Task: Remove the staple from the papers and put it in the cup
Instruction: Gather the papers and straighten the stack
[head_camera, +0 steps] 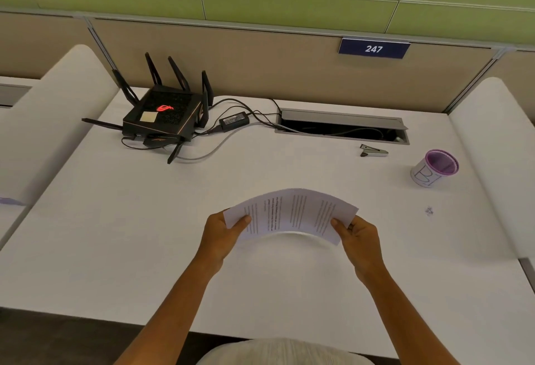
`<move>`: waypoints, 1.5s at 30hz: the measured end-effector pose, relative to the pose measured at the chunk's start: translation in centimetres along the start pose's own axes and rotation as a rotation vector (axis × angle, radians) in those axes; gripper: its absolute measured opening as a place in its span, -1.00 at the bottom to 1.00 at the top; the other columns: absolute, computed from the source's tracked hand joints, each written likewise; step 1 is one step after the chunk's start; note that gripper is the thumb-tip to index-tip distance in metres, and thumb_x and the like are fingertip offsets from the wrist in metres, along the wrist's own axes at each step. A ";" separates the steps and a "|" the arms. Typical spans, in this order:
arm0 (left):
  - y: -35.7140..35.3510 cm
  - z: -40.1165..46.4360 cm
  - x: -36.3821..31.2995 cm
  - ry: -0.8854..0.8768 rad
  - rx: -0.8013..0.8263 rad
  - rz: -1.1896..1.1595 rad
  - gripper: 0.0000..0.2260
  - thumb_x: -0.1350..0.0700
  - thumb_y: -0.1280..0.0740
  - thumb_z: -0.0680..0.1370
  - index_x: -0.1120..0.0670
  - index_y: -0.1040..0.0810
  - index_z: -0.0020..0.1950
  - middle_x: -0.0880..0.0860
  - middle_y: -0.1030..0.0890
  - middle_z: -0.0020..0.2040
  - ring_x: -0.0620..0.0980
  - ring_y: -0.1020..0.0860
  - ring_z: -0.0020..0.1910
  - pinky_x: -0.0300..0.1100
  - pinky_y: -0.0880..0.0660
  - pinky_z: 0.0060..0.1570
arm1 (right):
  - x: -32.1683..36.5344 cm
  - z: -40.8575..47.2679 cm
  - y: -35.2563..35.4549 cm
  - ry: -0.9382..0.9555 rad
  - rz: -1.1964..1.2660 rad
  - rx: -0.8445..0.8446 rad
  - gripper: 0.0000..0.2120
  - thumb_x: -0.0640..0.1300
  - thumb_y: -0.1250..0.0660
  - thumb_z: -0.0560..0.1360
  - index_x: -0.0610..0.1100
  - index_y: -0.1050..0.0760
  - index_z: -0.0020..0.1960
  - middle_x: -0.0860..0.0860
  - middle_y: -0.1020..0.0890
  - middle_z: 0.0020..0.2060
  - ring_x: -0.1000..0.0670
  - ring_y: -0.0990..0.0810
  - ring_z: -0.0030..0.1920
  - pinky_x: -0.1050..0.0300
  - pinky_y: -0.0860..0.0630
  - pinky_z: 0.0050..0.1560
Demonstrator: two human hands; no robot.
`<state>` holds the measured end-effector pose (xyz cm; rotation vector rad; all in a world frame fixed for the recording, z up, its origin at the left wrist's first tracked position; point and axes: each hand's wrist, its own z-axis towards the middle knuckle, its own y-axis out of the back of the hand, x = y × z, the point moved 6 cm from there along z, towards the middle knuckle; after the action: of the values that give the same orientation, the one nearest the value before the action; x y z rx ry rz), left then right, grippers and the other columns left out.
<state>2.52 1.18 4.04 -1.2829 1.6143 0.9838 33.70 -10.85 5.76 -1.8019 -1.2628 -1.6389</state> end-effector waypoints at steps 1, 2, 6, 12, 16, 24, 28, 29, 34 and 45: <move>0.0 -0.1 -0.1 -0.006 -0.003 -0.007 -0.84 0.11 -0.55 0.55 -0.09 -0.70 0.09 -0.05 -0.76 0.00 -0.03 -0.73 -0.02 -0.31 -0.68 -0.16 | 0.2 0.0 0.1 0.007 0.002 -0.002 -0.76 -0.16 -0.42 0.61 0.22 -0.62 0.02 0.30 -0.74 -0.18 0.18 -0.74 -0.11 0.45 -0.60 -0.21; 0.1 -0.2 -0.2 -0.010 -0.004 -0.014 -0.84 0.11 -0.55 0.55 -0.11 -0.70 0.06 -0.08 -0.77 -0.02 -0.05 -0.74 -0.04 -0.32 -0.67 -0.17 | 0.3 0.0 0.1 0.012 0.003 -0.003 -0.75 -0.15 -0.42 0.61 0.23 -0.61 0.00 0.35 -0.73 -0.17 0.25 -0.72 -0.11 0.46 -0.59 -0.22; -0.1 -0.9 0.4 0.011 -0.003 -0.003 -0.82 0.11 -0.54 0.55 -0.14 -0.66 0.06 -0.09 -0.74 -0.01 -0.05 -0.71 -0.02 -0.35 -0.65 -0.23 | -0.3 -0.2 0.0 -0.002 0.004 0.001 -0.74 -0.17 -0.42 0.62 0.23 -0.61 0.01 0.23 -0.75 -0.14 0.11 -0.74 -0.08 0.40 -0.62 -0.23; 0.1 -1.5 1.0 0.063 0.008 -0.017 -0.83 0.07 -0.57 0.52 -0.13 -0.68 0.06 -0.15 -0.77 -0.08 -0.10 -0.74 -0.05 -0.29 -0.66 -0.24 | 1.6 0.5 0.4 0.056 -0.023 0.041 -0.78 -0.14 -0.40 0.63 0.21 -0.65 0.03 0.26 -0.76 -0.09 0.15 -0.74 -0.09 0.33 -0.65 -0.22; 0.7 -2.0 1.1 0.040 0.051 -0.024 -0.78 0.03 -0.58 0.50 -0.09 -0.71 0.12 -0.16 -0.78 -0.01 -0.14 -0.74 -0.03 -0.24 -0.68 -0.18 | 4.4 1.6 0.8 0.141 -0.123 0.118 -0.84 -0.11 -0.39 0.63 0.17 -0.63 0.05 0.26 -0.75 -0.08 0.13 -0.75 -0.13 0.26 -0.67 -0.22; 1.1 -2.6 1.2 0.009 0.254 0.118 -0.74 0.06 -0.53 0.56 -0.28 -0.72 0.16 -0.16 -0.76 0.11 -0.16 -0.71 0.10 -0.31 -0.66 -0.04 | 9.2 3.9 -0.2 0.272 -0.463 0.317 -0.90 -0.08 -0.38 0.63 0.05 -0.66 0.09 0.17 -0.73 -0.10 0.10 -0.72 -0.22 0.32 -0.56 -0.25; -1.0 -2.4 0.4 0.004 0.328 0.173 -0.77 0.08 -0.50 0.59 -0.23 -0.71 0.17 -0.17 -0.76 0.10 -0.15 -0.70 0.13 -0.28 -0.65 0.01 | 10.7 4.6 -2.2 0.362 -0.648 0.438 -0.93 -0.09 -0.38 0.62 0.02 -0.63 0.08 0.19 -0.67 -0.09 0.15 -0.66 -0.17 0.36 -0.48 -0.22; -1.7 -2.3 0.0 -0.004 0.339 0.169 -0.78 0.08 -0.47 0.61 -0.20 -0.69 0.19 -0.16 -0.76 0.10 -0.14 -0.70 0.14 -0.27 -0.65 0.03 | 10.8 4.7 -2.8 0.378 -0.675 0.471 -0.93 -0.09 -0.39 0.62 0.04 -0.62 0.08 0.21 -0.65 -0.09 0.17 -0.64 -0.16 0.38 -0.47 -0.22; -5.2 -1.5 -2.0 -0.038 0.343 0.082 -0.81 0.08 -0.34 0.70 -0.05 -0.68 0.26 -0.09 -0.76 0.13 -0.05 -0.73 0.11 -0.20 -0.67 0.01 | 10.5 5.3 -5.0 0.442 -0.770 0.567 -0.85 -0.09 -0.38 0.62 -0.03 -0.68 0.14 0.15 -0.67 -0.06 0.20 -0.62 -0.15 0.32 -0.52 -0.15; -8.6 0.1 -2.4 0.056 0.235 -0.059 -0.78 -0.09 -0.34 0.68 -0.03 -0.69 0.19 0.02 -0.78 0.05 0.10 -0.76 0.00 0.06 -0.72 0.03 | 8.4 6.1 -6.0 0.435 -0.808 0.604 -0.85 -0.02 -0.35 0.57 0.02 -0.66 0.07 0.13 -0.69 -0.09 0.11 -0.63 -0.14 0.07 -0.64 -0.10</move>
<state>11.33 0.62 5.56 -1.1978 1.6699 0.7049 31.54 -0.02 10.51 -0.5473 -2.0976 -1.6002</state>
